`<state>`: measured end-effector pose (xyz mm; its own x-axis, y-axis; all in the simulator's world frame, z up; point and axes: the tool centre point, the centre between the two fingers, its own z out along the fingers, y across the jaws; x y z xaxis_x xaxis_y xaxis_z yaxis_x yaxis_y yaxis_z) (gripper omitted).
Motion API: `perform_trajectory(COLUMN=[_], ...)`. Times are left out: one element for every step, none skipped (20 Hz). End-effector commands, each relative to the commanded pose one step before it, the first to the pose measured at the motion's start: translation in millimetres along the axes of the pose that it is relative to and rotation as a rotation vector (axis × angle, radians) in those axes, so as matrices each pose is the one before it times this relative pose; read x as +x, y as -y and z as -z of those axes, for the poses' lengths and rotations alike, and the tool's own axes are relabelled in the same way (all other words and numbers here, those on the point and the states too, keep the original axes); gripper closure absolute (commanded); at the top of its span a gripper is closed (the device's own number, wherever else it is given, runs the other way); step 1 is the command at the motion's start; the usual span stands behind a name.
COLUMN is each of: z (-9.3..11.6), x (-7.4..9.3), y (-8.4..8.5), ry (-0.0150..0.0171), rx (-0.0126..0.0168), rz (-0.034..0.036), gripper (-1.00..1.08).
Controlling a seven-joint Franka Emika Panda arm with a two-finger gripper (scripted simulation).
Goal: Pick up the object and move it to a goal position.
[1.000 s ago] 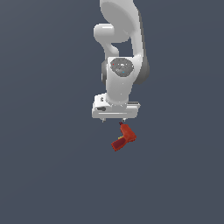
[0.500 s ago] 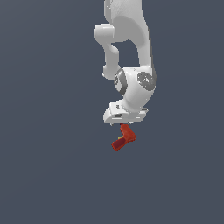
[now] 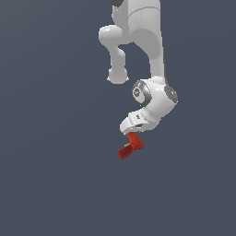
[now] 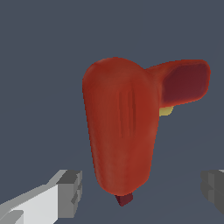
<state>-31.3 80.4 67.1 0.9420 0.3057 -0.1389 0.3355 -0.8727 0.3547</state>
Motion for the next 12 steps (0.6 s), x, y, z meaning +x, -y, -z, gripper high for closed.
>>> perform_trajectory(z=[-3.0,-0.77,-0.62,-0.47,-0.34,-0.19,-0.03,0.35,-0.43,-1.3,-2.17,-2.83], x=[0.85,0.23,0.2,0.16,0.11,0.07,0.04,-0.2,0.0,0.0,-0.01,0.02], y=[5.91,1.85,1.52,1.19,0.83,0.52,0.25,-0.25,-0.02,-0.05,-0.08,0.2], ry=[-0.00148,-0.00043,-0.00039,-0.00033,-0.00024,-0.00015,-0.00006,0.00047,0.0,0.0,0.0,-0.00012], rx=[-0.02502,-0.00664,-0.00545,-0.00425,-0.00301,-0.00184,-0.00075,0.00411,0.0,0.0,0.0,-0.00087], rz=[0.01883,0.00548,0.0045,0.00351,0.00248,0.00152,0.00062,-0.00183,0.0,0.0,0.0,0.00043], gripper=[-1.0,-1.0,-1.0,-1.0,-1.0,-1.0,-1.0,-1.0,-1.0,-1.0,-1.0,-1.0])
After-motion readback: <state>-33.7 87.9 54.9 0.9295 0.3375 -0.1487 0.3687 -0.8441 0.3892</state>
